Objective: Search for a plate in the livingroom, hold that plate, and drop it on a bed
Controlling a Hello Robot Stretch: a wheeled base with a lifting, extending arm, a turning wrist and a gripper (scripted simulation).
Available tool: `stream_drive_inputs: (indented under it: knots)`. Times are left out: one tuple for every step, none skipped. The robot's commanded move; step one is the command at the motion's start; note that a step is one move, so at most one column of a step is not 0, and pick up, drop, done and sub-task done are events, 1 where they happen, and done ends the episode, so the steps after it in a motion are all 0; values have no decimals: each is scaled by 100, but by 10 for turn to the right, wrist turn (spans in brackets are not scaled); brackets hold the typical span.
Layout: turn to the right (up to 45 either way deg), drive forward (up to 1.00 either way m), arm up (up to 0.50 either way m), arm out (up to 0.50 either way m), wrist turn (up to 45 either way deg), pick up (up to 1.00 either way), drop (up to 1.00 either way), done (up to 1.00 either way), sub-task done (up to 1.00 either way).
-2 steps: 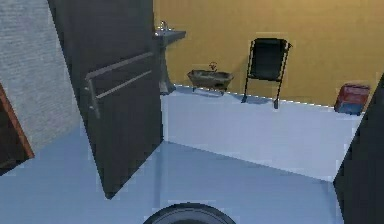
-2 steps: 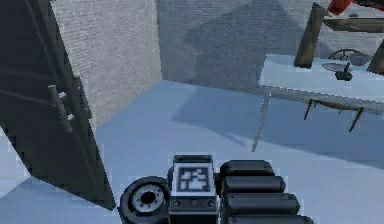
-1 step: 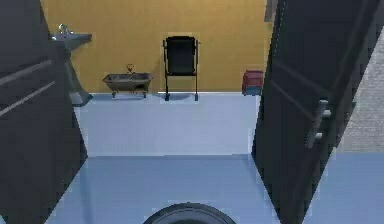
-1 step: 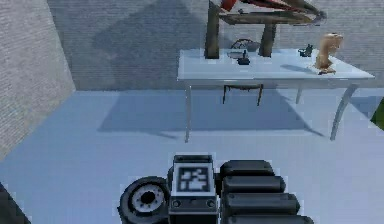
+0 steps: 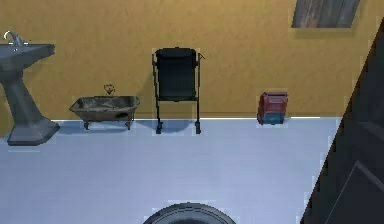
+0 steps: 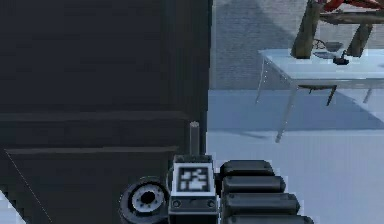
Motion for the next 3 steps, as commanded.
stream_drive_inputs:
  knots:
    - [30,0,0,0,0,0,0,0,0]
    - [0,100,0,0,0,0,0,0,0]
    - [360,0,0,0,0,0,0,0,0]
